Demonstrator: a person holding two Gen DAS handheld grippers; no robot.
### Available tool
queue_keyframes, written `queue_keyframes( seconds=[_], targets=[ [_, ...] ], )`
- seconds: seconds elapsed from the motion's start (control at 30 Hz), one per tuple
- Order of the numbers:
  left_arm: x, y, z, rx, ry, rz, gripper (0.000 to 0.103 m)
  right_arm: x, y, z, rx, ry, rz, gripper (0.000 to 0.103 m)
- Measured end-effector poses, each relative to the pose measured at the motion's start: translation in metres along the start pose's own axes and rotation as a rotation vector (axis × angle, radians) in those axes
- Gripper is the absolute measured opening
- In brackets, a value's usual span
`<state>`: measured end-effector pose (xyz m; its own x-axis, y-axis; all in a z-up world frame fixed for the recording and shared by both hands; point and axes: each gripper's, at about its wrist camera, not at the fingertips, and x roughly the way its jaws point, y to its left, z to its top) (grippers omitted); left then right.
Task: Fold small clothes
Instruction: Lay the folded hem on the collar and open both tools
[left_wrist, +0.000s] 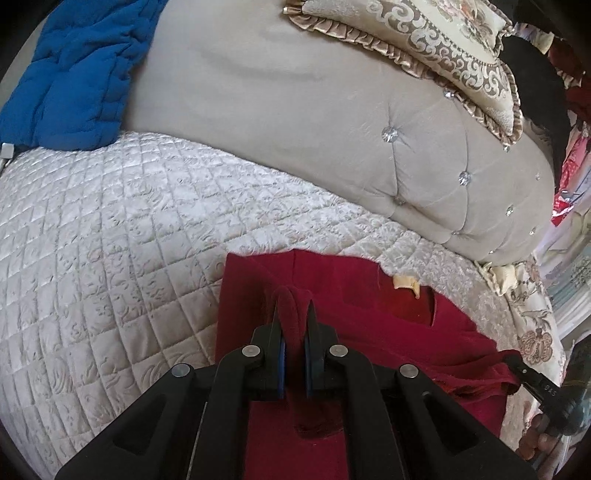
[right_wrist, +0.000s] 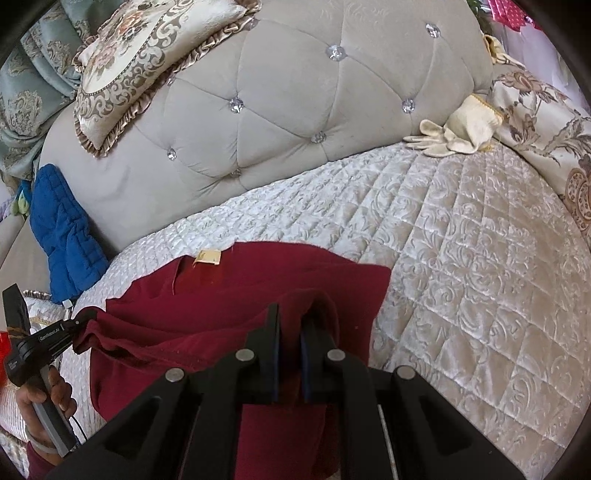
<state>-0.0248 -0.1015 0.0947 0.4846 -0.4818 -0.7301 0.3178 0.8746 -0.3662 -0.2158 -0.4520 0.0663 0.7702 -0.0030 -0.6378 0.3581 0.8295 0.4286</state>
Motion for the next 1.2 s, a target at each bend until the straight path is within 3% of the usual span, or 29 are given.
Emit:
queue_keyframes(
  seconds=[0.87, 1.03, 1.1, 1.17, 1.2],
  targets=[
    [0.029, 0.007, 0.004, 0.012, 0.034, 0.036, 0.000, 0.052, -0.006, 0.018, 0.000, 0.049, -0.038, 0.009],
    [0.034, 0.014, 0.008, -0.014, 0.064, 0.003, 0.000, 0.057, -0.015, 0.025, 0.057, 0.077, 0.008, 0.013],
    [0.033, 0.018, 0.011, -0.041, 0.074, -0.028, 0.000, 0.049, -0.019, 0.027, 0.098, 0.079, 0.048, 0.019],
    [0.025, 0.027, 0.016, -0.083, 0.046, -0.024, 0.024, 0.035, -0.019, 0.026, 0.113, 0.048, 0.072, 0.024],
    [0.019, 0.031, 0.017, -0.101, 0.022, -0.023, 0.025, 0.027, -0.016, 0.024, 0.099, 0.032, 0.063, 0.029]
  ],
)
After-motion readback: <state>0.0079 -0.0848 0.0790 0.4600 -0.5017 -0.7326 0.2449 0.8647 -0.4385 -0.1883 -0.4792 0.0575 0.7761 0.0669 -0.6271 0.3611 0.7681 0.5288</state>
